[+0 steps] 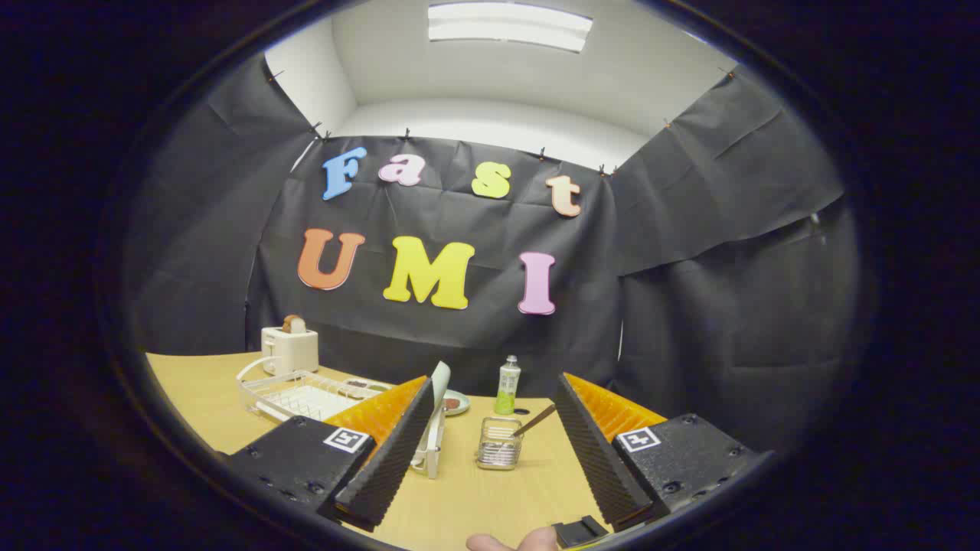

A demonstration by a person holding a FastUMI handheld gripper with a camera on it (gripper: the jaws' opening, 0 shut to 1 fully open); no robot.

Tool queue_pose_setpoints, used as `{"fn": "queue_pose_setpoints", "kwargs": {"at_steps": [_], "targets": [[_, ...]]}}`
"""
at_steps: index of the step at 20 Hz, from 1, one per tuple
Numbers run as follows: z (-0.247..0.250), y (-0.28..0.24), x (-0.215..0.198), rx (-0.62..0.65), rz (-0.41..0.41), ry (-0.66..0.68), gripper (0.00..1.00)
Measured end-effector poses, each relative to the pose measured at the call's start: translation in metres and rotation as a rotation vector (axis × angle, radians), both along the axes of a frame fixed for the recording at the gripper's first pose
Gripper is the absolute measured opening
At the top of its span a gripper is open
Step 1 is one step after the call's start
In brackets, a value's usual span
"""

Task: Take the plate from the dish rack, then take the spoon from the basket and place it into the plate.

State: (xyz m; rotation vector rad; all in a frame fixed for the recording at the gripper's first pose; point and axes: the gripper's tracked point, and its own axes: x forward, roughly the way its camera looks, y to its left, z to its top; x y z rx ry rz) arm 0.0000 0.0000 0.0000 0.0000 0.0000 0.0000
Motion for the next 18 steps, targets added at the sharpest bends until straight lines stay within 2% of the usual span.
{"fn": "queue_pose_setpoints", "kwargs": {"at_steps": [18], "targets": [[-0.009,0.010,0.004,0.065,0.058,0.041,1.00]]}}
